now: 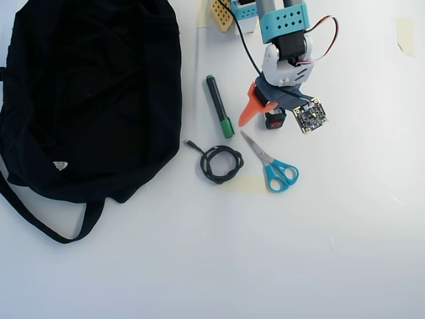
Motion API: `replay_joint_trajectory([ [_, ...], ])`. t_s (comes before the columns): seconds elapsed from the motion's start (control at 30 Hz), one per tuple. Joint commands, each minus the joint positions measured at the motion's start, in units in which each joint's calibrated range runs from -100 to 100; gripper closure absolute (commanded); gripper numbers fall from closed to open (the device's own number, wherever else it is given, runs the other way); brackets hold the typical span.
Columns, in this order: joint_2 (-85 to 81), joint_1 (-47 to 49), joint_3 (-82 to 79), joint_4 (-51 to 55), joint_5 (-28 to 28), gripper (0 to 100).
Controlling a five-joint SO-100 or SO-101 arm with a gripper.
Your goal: Put the bike light into the black bag
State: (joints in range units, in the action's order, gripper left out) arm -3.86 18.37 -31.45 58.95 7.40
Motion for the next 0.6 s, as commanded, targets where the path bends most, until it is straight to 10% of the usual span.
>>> replay_joint_trajectory([
  [0.0, -0.2, 0.1, 0.0, -2.0, 0.2, 63],
  [0.57, 4.0, 1.4, -0.3, -6.7, 0.3, 63],
])
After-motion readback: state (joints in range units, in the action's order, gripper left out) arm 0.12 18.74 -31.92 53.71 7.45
